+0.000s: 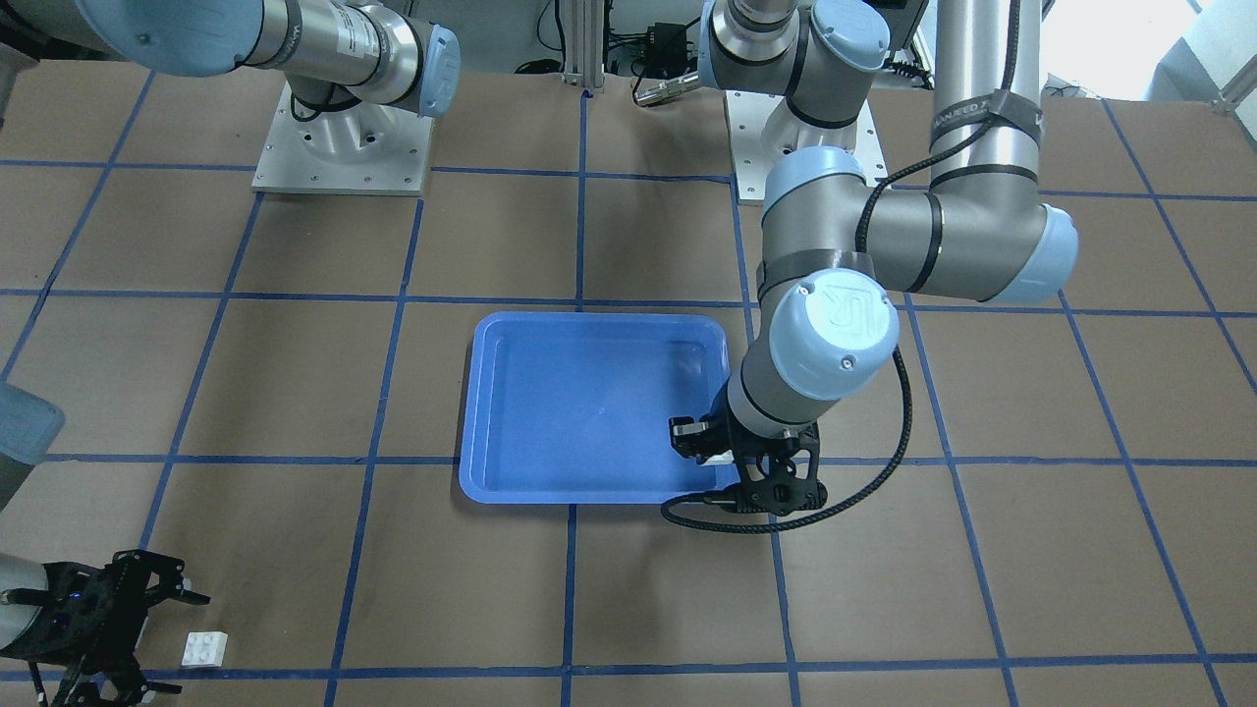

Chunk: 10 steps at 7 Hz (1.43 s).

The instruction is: Assemble white blocks and place on blue tray

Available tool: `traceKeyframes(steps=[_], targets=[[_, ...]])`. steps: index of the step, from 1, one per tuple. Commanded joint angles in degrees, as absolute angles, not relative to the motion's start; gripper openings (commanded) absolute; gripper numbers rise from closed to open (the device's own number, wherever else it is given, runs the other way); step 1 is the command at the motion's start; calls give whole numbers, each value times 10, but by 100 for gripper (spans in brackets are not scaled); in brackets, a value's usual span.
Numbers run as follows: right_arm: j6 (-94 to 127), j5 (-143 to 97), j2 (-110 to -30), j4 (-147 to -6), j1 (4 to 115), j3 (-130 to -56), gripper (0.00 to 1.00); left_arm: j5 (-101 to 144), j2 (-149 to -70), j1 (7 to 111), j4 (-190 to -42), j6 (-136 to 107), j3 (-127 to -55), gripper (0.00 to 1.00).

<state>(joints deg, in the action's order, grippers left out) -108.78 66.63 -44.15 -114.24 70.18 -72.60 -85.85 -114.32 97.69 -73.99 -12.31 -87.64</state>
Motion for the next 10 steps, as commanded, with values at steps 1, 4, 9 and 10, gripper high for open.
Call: traceKeyframes(steps=[1, 4, 9, 10], targets=[[-1087, 667, -441, -1136, 703, -726, 91, -857, -1118, 1009, -727, -190, -914, 22], [-1079, 667, -440, -1135, 703, -726, 78, -863, -1126, 1072, -594, -216, -1000, 19], [-1078, 694, -446, -1112, 704, -724, 0, -889, -1146, 1095, -540, -201, -1034, 19], [-1078, 692, -453, -1091, 704, -722, 0, -878, -1148, 1095, -530, -212, -1040, 19]])
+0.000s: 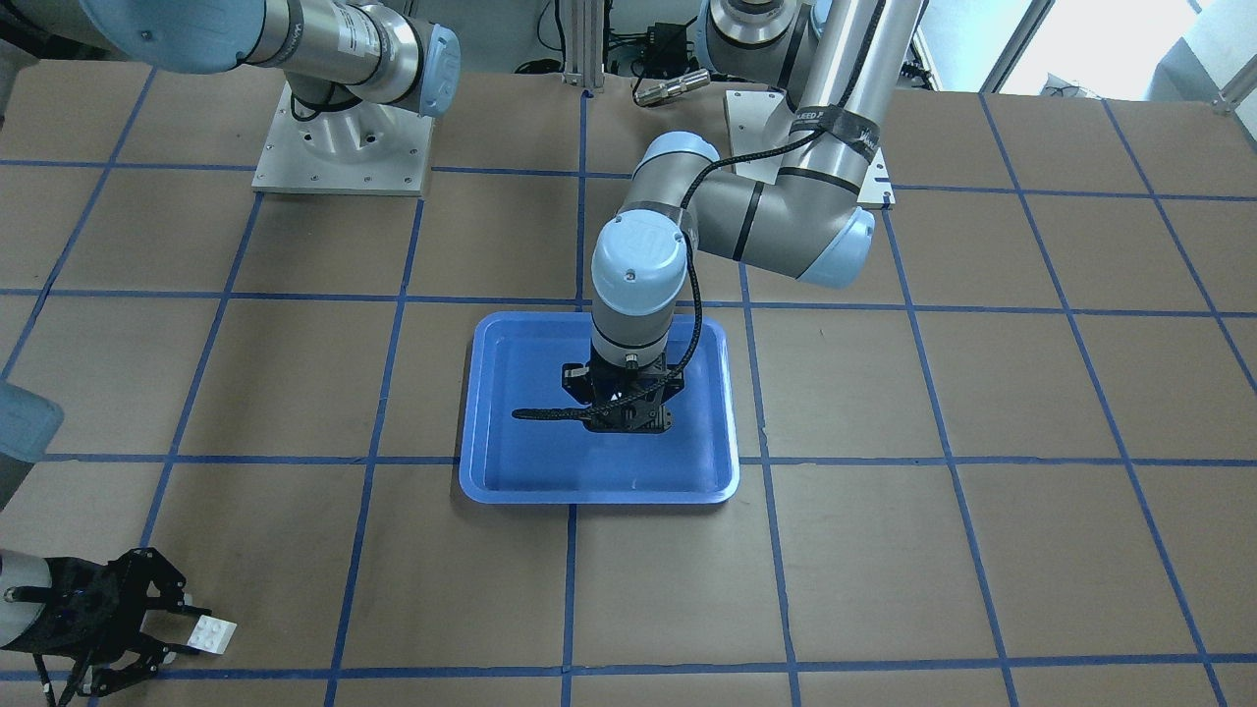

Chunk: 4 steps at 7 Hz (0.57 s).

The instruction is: Assemble white blocks and place on blue tray

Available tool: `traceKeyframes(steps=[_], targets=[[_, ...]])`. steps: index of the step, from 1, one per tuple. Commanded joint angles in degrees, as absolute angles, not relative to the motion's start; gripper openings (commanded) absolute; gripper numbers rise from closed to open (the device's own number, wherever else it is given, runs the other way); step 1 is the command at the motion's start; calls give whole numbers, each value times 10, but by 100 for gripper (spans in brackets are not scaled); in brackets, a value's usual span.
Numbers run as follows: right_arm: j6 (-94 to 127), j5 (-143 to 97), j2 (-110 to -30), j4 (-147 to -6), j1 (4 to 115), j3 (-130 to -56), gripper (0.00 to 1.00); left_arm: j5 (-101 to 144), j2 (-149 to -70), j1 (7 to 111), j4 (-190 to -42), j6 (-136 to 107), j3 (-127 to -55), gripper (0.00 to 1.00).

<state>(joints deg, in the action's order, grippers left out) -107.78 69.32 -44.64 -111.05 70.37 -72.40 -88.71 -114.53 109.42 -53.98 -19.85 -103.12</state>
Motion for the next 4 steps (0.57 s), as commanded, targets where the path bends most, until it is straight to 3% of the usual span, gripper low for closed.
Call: traceKeyframes(steps=[1, 3, 4], targets=[[-1078, 693, -464, -1085, 704, -722, 0, -877, -1150, 1095, -529, -213, -1040, 19], [-1078, 692, -491, -1037, 704, -722, 0, -877, -1152, 1096, -527, -213, -1049, 19], [-1078, 691, -500, -1017, 705, -724, 0, -877, -1153, 1098, -525, -213, -1059, 26]])
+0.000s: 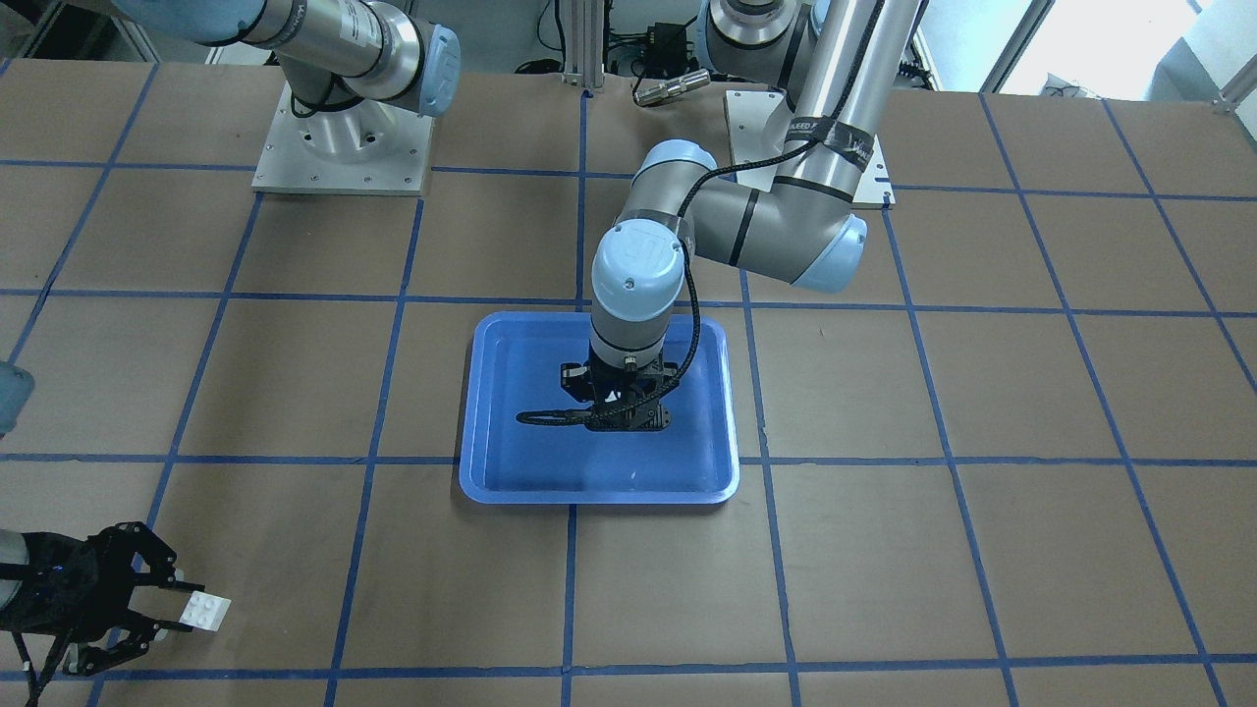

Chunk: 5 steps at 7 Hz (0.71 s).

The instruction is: Assemble white blocks and place on blue tray

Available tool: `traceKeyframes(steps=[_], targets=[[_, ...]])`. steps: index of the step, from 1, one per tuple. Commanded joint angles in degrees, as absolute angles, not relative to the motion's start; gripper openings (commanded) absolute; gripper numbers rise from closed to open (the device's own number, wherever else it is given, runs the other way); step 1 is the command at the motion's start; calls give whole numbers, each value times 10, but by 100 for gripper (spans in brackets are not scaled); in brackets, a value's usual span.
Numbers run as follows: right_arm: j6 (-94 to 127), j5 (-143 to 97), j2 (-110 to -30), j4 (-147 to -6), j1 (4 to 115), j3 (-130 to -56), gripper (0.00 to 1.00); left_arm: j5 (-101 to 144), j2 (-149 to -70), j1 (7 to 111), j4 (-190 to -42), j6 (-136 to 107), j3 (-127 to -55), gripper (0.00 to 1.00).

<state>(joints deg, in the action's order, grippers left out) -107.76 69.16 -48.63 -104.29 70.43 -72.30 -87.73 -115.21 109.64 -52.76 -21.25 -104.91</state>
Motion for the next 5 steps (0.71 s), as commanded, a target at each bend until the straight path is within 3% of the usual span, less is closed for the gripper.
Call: traceKeyframes(steps=[1, 2, 5], targets=[[-1078, 684, -505, -1009, 714, -727, 0, -877, -1153, 1098, -524, -214, -1061, 53], [-1077, 682, -513, -995, 737, -728, 0, -877, -1153, 1098, -524, -217, -1061, 61], [-1029, 672, -581, -977, 816, -778, 0, -877, -1150, 1096, -513, -217, -1059, 68]])
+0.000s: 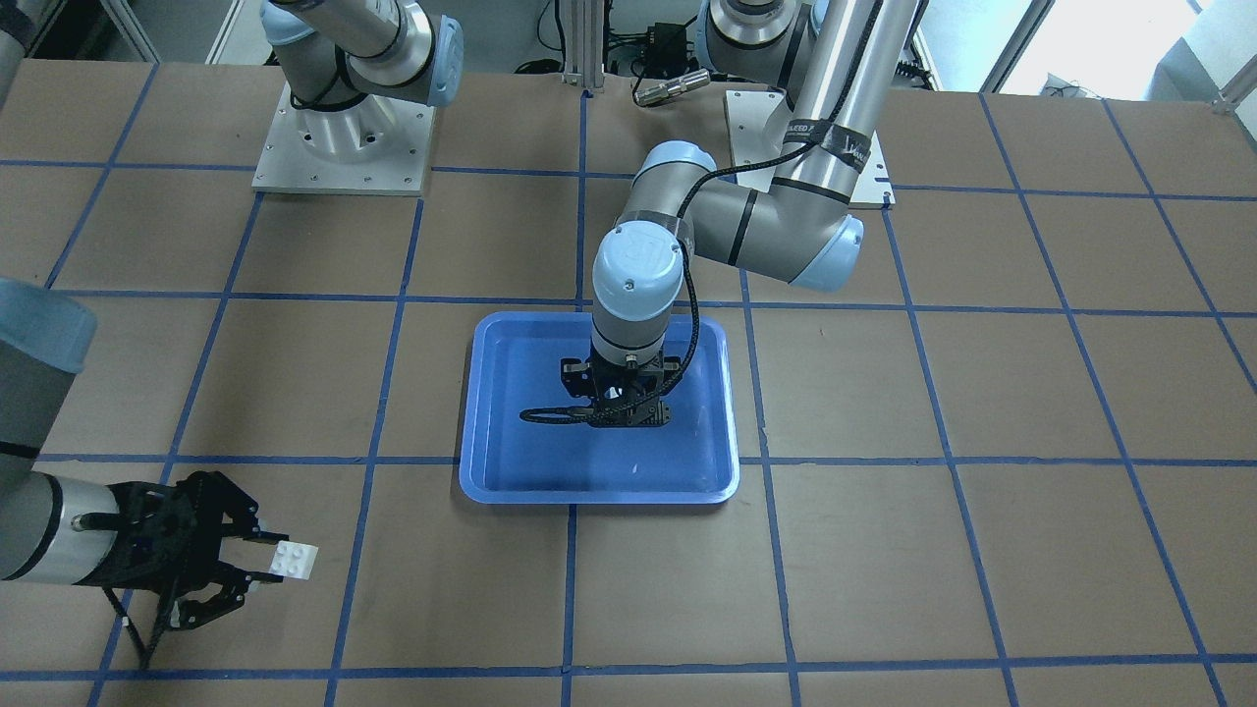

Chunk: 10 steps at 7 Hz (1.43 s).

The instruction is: Assemble white blocks and place on blue tray

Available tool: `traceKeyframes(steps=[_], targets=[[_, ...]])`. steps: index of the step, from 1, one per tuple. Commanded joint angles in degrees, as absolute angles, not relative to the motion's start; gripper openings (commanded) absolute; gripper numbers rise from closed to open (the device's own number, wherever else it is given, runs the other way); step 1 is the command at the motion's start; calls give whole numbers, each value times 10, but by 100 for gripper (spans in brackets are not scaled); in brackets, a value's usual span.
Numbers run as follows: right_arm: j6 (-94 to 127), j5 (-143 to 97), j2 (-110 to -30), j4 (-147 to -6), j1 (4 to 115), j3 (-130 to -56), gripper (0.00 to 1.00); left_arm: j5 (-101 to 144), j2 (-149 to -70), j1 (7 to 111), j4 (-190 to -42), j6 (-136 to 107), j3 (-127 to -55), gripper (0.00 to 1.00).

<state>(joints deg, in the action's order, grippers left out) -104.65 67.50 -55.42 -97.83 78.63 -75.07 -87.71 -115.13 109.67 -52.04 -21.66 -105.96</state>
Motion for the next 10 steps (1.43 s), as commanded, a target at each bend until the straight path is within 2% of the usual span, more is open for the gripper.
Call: traceKeyframes(steps=[1, 3, 4, 6, 7, 9, 10], targets=[[-1027, 671, -606, -983, 831, -813, 0, -877, -1149, 1095, -512, -215, -1059, 69], [-1034, 659, -653, -1017, 838, -893, 0, -863, -1126, 1061, -517, -204, -1061, 74], [-1034, 654, -666, -1073, 851, -943, 0, -840, -1117, 1036, -520, -191, -1063, 70], [-1019, 645, -692, -1169, 880, -1040, 0, -838, -1096, 1016, -548, -133, -1086, 39], [-962, 648, -697, -1216, 902, -1065, 0, -836, -1089, 1003, -548, -95, -1106, 23], [-884, 652, -693, -1256, 964, -1073, 0, -822, -1079, 992, -546, -94, -1128, 5], [-857, 655, -690, -1294, 983, -1075, 0, -772, -1080, 991, -542, -98, -1129, 0]])
